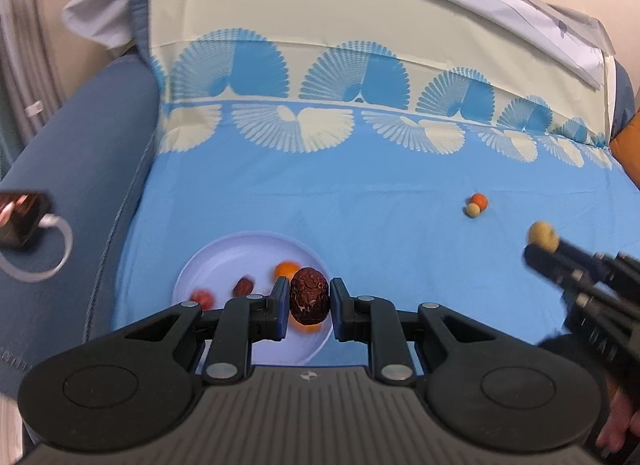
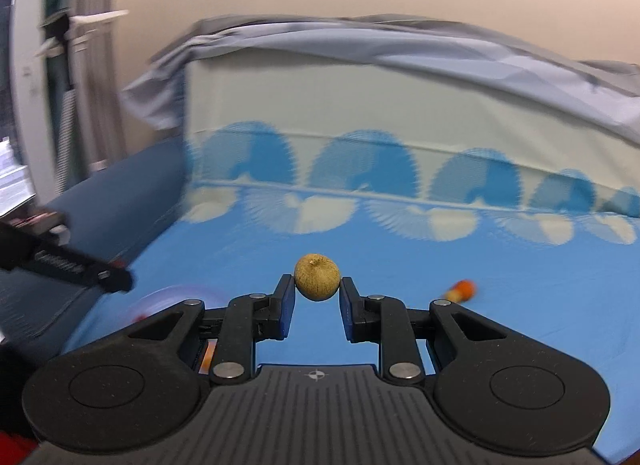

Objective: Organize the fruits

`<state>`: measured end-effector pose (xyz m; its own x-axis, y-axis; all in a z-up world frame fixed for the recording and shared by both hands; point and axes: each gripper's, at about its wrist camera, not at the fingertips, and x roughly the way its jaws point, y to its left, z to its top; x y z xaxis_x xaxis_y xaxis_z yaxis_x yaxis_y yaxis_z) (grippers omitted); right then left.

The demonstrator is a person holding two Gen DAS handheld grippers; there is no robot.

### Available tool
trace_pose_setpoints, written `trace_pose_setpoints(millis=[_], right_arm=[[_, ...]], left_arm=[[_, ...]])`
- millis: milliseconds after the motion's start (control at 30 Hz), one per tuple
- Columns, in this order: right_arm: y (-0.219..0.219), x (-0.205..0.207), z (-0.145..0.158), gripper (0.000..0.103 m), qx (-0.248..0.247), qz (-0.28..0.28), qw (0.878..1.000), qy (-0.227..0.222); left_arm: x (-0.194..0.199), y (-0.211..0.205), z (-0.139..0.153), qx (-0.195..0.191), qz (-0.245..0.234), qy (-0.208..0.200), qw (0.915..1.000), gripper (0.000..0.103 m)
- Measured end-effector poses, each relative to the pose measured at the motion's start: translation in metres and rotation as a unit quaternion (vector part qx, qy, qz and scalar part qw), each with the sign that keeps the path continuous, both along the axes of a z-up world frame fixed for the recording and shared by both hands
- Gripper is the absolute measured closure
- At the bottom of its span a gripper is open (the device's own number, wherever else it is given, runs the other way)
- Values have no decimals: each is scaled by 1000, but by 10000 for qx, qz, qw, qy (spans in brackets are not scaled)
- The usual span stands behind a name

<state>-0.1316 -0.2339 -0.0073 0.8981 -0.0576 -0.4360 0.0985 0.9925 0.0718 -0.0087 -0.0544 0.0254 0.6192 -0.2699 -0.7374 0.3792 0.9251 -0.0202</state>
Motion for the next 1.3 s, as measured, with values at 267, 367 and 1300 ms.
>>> trace_pose_setpoints(millis=[267,367,1300], right_arm=[[60,-33,6,77,71,641,9979,46],[73,-38,8,77,-42,791,9969,32],[93,-37,9,77,-290,984,9945,226]], left_arm=[[-43,43,5,122,254,-137,9995,80],[-53,54,7,82,351,-163,9992,80],[-55,73,1,-85,445,-48,9990,80]])
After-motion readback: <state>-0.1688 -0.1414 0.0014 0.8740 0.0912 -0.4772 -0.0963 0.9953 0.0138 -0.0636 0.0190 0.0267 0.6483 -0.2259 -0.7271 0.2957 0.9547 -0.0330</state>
